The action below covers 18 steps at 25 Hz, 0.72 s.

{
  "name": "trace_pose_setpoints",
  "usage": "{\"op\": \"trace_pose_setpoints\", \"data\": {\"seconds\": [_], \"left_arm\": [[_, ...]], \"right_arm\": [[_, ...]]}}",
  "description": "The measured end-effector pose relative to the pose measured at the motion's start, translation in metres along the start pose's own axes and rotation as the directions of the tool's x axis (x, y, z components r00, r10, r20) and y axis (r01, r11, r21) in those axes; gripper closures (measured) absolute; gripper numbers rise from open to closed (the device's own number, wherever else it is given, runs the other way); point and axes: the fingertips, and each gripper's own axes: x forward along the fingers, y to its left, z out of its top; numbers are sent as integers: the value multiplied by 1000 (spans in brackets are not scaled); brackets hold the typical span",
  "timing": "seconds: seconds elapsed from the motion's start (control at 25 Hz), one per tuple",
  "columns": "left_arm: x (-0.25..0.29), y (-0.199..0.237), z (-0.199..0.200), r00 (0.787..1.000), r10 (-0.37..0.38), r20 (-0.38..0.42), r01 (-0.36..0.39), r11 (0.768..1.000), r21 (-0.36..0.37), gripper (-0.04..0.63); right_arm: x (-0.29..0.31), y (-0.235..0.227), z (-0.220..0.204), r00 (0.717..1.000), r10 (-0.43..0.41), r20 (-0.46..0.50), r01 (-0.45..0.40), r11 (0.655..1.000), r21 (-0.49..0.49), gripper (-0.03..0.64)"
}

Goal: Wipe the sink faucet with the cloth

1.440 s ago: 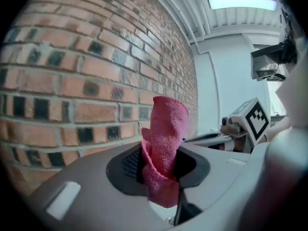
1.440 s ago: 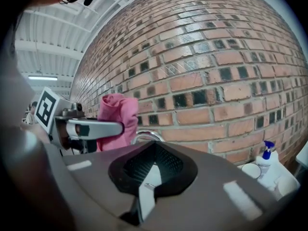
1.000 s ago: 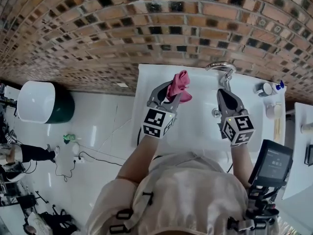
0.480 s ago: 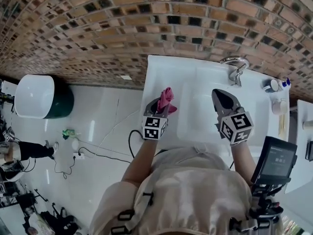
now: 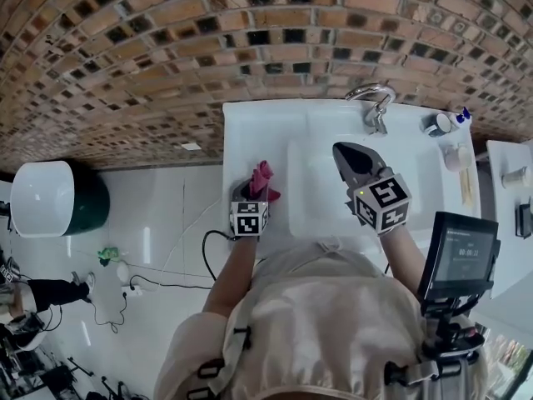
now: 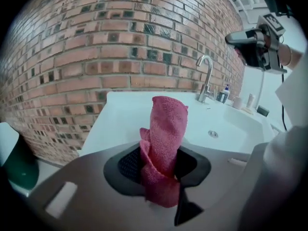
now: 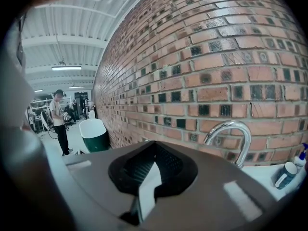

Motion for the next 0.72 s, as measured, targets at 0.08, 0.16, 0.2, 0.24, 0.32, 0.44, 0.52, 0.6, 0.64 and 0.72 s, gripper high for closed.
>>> {"op": "trace_pose_setpoints", "data": {"seconds": [0.08, 0.16, 0.2, 0.24, 0.32, 0.44, 0.52, 0.6, 0.64, 0.72], "left_arm": [[3, 2, -9, 1000, 9, -21, -9, 1000, 17, 469], [6, -1, -9, 1000, -3, -15, 3, 1000, 26, 449], [7, -3, -7, 1000, -12, -9, 12, 1000, 25, 432], [6, -3, -5, 1000, -18, 0, 18, 1000, 19, 411], [1, 1, 3, 999, -20, 32, 20, 1000, 7, 331], [-16, 7, 33, 991, -14, 130, 10, 999, 34, 301], [-28, 4, 62, 974, -24, 224, 11, 998, 61, 301], [-44, 0, 96, 948, -31, 316, 6, 997, 80, 301], [-53, -2, 115, 931, -32, 363, 1, 996, 84, 301], [-72, -5, 155, 890, -37, 455, -5, 996, 90, 299]], "right_arm": [[0, -2, 0, 1000, -4, 0, 4, 1000, 1, 627], [-2, -7, 1, 1000, -15, 1, 15, 1000, 5, 627], [-2, -8, 2, 1000, -21, 0, 21, 1000, 6, 627], [-2, -8, 1, 1000, -24, -2, 24, 1000, 8, 627], [-1, -5, 0, 1000, -21, -6, 22, 1000, 11, 627], [3, -1, -2, 1000, -13, -4, 13, 1000, 15, 627], [4, -2, -4, 1000, -14, 1, 14, 1000, 26, 627], [3, -2, -3, 1000, -14, 8, 13, 999, 34, 627], [3, -1, -1, 1000, -11, 15, 11, 999, 33, 627], [2, 0, 5, 999, -7, 32, 6, 1000, 25, 627]]}}
